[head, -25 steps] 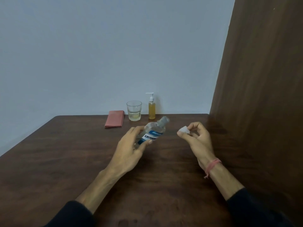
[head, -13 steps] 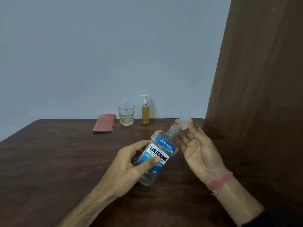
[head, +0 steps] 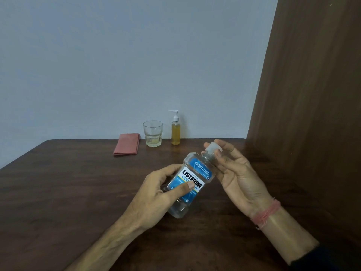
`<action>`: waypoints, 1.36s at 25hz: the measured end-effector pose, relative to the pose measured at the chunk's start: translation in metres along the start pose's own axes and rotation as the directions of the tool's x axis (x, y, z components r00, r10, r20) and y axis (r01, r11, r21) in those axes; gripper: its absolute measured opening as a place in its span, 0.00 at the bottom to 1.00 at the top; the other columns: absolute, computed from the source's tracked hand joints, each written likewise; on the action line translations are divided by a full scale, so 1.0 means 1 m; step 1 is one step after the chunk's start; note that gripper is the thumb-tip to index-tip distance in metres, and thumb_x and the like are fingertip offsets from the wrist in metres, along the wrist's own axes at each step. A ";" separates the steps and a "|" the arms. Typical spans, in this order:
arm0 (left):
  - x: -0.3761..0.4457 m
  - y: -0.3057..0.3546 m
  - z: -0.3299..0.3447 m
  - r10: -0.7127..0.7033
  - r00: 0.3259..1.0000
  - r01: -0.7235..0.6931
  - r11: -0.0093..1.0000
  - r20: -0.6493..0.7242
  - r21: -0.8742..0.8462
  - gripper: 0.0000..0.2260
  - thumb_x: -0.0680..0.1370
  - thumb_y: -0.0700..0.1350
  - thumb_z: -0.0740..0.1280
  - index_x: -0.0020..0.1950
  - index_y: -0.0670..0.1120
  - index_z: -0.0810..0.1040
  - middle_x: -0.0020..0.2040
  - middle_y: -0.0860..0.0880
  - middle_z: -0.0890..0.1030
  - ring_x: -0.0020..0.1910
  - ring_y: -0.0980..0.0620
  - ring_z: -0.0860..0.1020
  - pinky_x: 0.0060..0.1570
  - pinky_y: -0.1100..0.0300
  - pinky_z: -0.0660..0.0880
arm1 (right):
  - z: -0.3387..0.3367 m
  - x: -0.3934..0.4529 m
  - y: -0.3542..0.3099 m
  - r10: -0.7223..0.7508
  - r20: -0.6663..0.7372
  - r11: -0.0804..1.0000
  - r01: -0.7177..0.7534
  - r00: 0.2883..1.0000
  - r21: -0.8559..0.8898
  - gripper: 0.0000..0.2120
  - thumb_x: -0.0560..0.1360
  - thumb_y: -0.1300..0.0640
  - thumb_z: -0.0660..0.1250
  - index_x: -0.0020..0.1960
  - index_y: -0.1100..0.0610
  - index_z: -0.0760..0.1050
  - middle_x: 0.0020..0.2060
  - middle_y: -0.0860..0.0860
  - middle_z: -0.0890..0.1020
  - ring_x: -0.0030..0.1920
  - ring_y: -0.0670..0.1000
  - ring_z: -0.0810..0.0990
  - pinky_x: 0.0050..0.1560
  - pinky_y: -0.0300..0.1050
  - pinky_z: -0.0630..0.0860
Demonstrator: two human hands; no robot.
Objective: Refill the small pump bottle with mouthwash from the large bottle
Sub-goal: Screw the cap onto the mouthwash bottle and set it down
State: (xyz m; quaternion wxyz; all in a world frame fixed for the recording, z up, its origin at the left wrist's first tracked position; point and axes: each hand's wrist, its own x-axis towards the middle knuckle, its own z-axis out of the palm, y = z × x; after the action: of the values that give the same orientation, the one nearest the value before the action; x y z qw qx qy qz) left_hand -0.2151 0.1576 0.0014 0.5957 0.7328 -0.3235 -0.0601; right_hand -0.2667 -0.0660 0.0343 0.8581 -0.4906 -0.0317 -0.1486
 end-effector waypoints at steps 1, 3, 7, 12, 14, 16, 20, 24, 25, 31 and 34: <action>0.000 -0.001 0.000 -0.003 1.000 0.003 1.000 0.001 -0.008 0.19 0.81 0.56 0.75 0.72 0.57 0.84 0.63 0.55 0.90 0.64 0.55 0.89 0.60 0.53 0.88 | 0.000 0.000 0.000 0.004 0.003 1.000 -0.004 1.000 -0.008 0.16 0.77 0.62 0.70 0.64 0.56 0.83 0.65 0.58 0.86 0.61 0.54 0.88 0.58 0.45 0.86; 0.000 -0.002 0.001 -0.008 1.000 0.008 1.000 0.001 -0.024 0.19 0.80 0.57 0.75 0.71 0.58 0.85 0.63 0.55 0.90 0.64 0.54 0.89 0.61 0.52 0.88 | -0.001 -0.001 -0.001 0.015 0.011 1.000 -0.015 1.000 -0.018 0.17 0.80 0.60 0.68 0.68 0.56 0.82 0.65 0.57 0.86 0.63 0.54 0.87 0.62 0.46 0.85; -0.001 -0.002 0.005 -0.022 1.000 0.022 1.000 0.016 -0.010 0.20 0.78 0.59 0.76 0.70 0.59 0.84 0.64 0.60 0.90 0.67 0.59 0.87 0.66 0.51 0.87 | -0.002 0.000 -0.003 -0.016 -0.006 0.999 0.016 1.000 -0.041 0.17 0.79 0.60 0.69 0.67 0.56 0.84 0.63 0.57 0.87 0.61 0.53 0.87 0.59 0.45 0.86; -0.002 -0.003 0.008 -0.006 1.000 0.006 0.999 0.009 0.041 0.21 0.78 0.60 0.77 0.71 0.60 0.84 0.64 0.61 0.89 0.67 0.60 0.87 0.65 0.51 0.87 | -0.004 0.003 0.001 -0.075 -0.044 0.993 0.071 0.996 -0.091 0.10 0.72 0.58 0.76 0.53 0.53 0.89 0.55 0.55 0.86 0.55 0.51 0.86 0.50 0.43 0.85; -0.002 -0.001 0.007 0.000 1.000 -0.001 0.998 0.008 0.057 0.20 0.77 0.60 0.76 0.69 0.62 0.84 0.63 0.65 0.89 0.65 0.64 0.86 0.65 0.54 0.87 | -0.005 0.003 0.000 -0.059 -0.051 0.996 0.055 0.997 -0.065 0.12 0.76 0.54 0.74 0.57 0.55 0.88 0.59 0.54 0.87 0.59 0.53 0.85 0.55 0.46 0.83; -0.002 0.002 0.007 0.007 1.000 -0.007 0.998 0.005 0.069 0.18 0.77 0.60 0.76 0.67 0.62 0.84 0.62 0.67 0.89 0.64 0.66 0.86 0.64 0.57 0.87 | -0.006 0.002 -0.001 -0.046 -0.038 0.998 0.044 0.998 -0.054 0.15 0.79 0.56 0.69 0.63 0.60 0.85 0.65 0.56 0.86 0.65 0.55 0.84 0.62 0.50 0.81; -0.002 0.001 0.007 0.012 1.000 -0.011 0.997 -0.011 0.076 0.18 0.77 0.60 0.77 0.67 0.62 0.84 0.62 0.65 0.89 0.64 0.64 0.87 0.63 0.57 0.87 | -0.005 0.003 -0.004 -0.078 -0.007 0.996 0.077 0.997 -0.046 0.12 0.76 0.61 0.72 0.57 0.58 0.88 0.60 0.57 0.88 0.59 0.54 0.88 0.58 0.46 0.86; -0.001 0.001 0.008 0.019 1.000 -0.017 0.994 -0.010 0.108 0.21 0.76 0.62 0.76 0.68 0.60 0.84 0.63 0.64 0.89 0.65 0.63 0.86 0.64 0.57 0.86 | -0.005 0.003 -0.005 -0.120 0.015 0.989 0.121 0.993 -0.083 0.11 0.74 0.61 0.73 0.54 0.53 0.89 0.54 0.53 0.88 0.56 0.51 0.86 0.57 0.45 0.83; -0.001 0.001 0.008 0.014 1.000 -0.014 0.994 -0.005 0.112 0.21 0.76 0.62 0.76 0.68 0.60 0.84 0.63 0.65 0.89 0.65 0.64 0.86 0.64 0.58 0.86 | -0.005 0.003 -0.004 -0.113 0.039 0.989 0.117 0.993 -0.094 0.15 0.75 0.60 0.72 0.60 0.53 0.88 0.55 0.52 0.88 0.57 0.51 0.86 0.60 0.46 0.82; -0.001 0.003 0.008 0.009 1.000 -0.012 0.993 0.024 0.121 0.21 0.76 0.63 0.75 0.68 0.62 0.83 0.64 0.69 0.87 0.65 0.69 0.85 0.61 0.65 0.85 | 0.000 0.000 -0.002 -0.121 0.088 0.979 0.134 0.989 -0.151 0.18 0.77 0.60 0.70 0.67 0.54 0.85 0.68 0.55 0.85 0.70 0.54 0.82 0.69 0.50 0.80; -0.003 0.001 0.009 0.029 1.000 -0.031 0.990 0.011 0.135 0.21 0.75 0.64 0.75 0.67 0.63 0.83 0.63 0.71 0.87 0.64 0.71 0.84 0.58 0.69 0.84 | 0.000 -0.001 -0.004 -0.142 0.057 0.980 0.148 0.988 -0.135 0.14 0.71 0.59 0.75 0.56 0.52 0.90 0.64 0.57 0.87 0.64 0.51 0.86 0.57 0.41 0.84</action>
State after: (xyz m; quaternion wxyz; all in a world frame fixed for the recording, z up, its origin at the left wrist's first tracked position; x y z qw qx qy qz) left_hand -0.2221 0.1511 -0.0009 0.5441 0.7662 -0.3404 -0.0323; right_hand -0.2684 -0.0674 0.0379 0.8076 -0.5489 -0.0771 -0.2011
